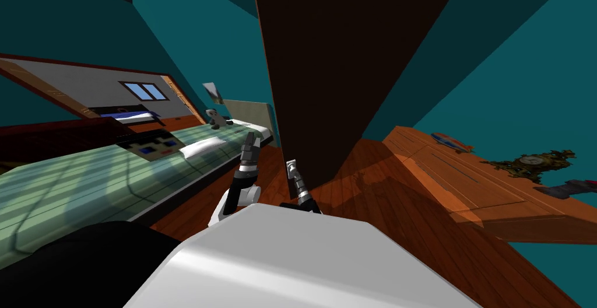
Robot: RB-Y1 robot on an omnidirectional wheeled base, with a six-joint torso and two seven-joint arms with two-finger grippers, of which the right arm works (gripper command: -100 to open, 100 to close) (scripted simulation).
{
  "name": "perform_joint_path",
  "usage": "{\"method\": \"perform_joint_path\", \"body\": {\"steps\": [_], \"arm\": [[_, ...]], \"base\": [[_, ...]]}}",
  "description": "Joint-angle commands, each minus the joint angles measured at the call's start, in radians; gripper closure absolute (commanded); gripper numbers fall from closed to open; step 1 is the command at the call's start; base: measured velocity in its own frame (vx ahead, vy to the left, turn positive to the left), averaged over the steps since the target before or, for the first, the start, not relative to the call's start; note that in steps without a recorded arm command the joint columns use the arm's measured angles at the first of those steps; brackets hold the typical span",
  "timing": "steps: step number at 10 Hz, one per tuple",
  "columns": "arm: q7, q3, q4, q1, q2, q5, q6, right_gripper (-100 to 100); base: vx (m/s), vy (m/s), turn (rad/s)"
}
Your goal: Push the door open
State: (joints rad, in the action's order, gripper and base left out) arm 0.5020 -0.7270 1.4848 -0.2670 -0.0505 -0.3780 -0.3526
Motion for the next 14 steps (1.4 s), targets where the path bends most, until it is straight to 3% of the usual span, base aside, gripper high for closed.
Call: {"method": "perform_joint_path", "body": {"steps": [1,2,3,4,9,10,12,14], "arm": [[0.005,0.001,-0.025,0.005,0.034,0.012,-0.01,-100],[0.006,0.002,-0.031,0.006,0.047,0.015,-0.013,-100],[0.006,0.001,-0.018,0.002,0.037,0.012,-0.007,-100],[0.006,0.001,-0.018,0.002,0.037,0.012,-0.007,100],[0.006,0.001,-0.018,0.002,0.037,0.012,-0.007,100],[0.009,0.023,-0.023,0.0,0.013,0.012,-0.002,100],[0.011,0.037,-0.024,0.0,0.009,0.012,0.001,100],[0.014,0.058,-0.026,0.001,0.018,0.011,0.004,100]], "base": [[0.194,0.096,0.022],[0.177,0.057,0.015],[0.08,0.026,0.0],[-0.008,-0.001,-0.004],[-0.016,-0.008,-0.001],[0.141,0.074,-0.16],[0.161,0.135,-0.094],[0.192,0.203,-0.119]]}}
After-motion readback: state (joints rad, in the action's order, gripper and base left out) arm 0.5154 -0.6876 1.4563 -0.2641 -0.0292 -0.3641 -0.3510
